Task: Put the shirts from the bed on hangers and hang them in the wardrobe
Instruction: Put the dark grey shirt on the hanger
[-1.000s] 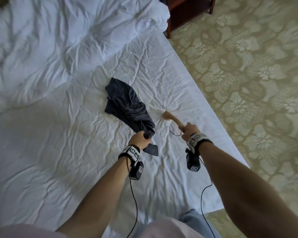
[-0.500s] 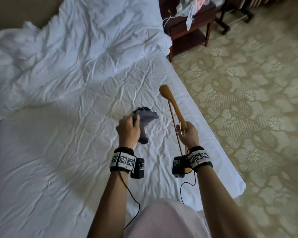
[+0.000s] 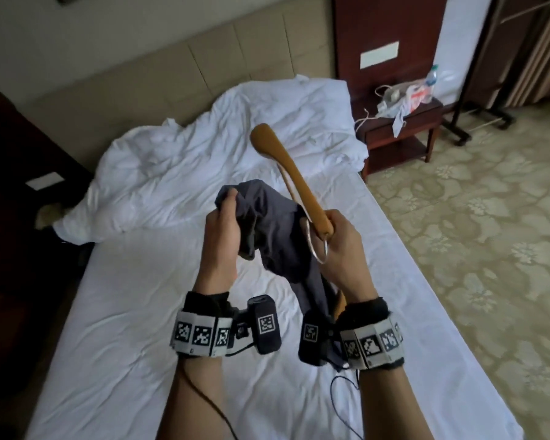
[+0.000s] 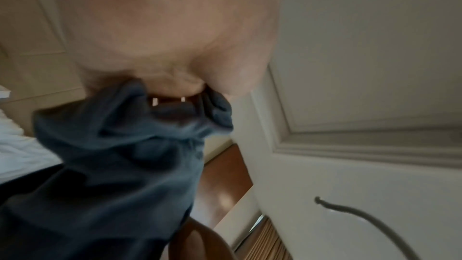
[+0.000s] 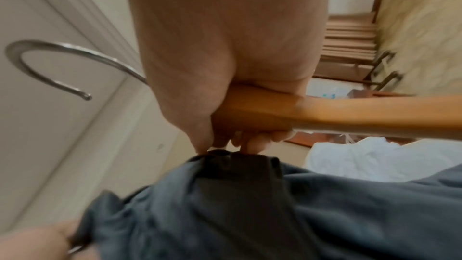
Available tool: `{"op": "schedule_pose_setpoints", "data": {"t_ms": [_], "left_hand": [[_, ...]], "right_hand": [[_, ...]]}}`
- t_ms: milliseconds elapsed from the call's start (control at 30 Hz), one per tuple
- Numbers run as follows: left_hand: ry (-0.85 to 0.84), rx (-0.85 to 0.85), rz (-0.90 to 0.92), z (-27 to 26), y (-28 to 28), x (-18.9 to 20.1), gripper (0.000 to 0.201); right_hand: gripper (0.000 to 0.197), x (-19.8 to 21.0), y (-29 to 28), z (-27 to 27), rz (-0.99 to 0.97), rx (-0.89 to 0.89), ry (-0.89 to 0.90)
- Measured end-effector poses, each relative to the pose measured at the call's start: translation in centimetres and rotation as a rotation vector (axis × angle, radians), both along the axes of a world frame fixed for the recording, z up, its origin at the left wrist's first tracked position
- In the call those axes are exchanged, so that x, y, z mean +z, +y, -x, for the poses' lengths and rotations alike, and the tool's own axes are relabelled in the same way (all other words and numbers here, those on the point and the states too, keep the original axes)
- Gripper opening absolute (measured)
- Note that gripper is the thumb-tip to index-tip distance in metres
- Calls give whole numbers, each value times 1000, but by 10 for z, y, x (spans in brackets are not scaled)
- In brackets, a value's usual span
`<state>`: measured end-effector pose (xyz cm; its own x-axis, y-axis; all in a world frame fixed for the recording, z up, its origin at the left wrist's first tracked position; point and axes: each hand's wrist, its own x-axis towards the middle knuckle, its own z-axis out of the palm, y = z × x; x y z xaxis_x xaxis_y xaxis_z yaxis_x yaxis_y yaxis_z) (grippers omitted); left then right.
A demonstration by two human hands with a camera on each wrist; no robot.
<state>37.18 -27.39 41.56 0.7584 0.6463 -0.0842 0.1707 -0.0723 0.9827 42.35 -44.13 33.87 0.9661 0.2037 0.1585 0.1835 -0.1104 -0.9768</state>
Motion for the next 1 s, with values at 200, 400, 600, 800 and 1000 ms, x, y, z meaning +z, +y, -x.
{"op": "schedule_pose_setpoints", "data": {"t_ms": [200,400,600,800,1000], "left_hand": [[-28,11,-38,47,26,41,36],[-86,-131,-156,98,71,51,35],[-171,-202,-171,129,115,44,34],[26,-402,-169,146,146,34,43],[4,-501,-229,150,162,29,27]], "right_hand": [[20,58,48,44,-114,73,-142],[17,81,108,94,-190,87,-160],[27,72,142,130,-212,128,-138],[30,68,153,144,-133,171,-147],[29,70,145,138,-66,186,-182]]}}
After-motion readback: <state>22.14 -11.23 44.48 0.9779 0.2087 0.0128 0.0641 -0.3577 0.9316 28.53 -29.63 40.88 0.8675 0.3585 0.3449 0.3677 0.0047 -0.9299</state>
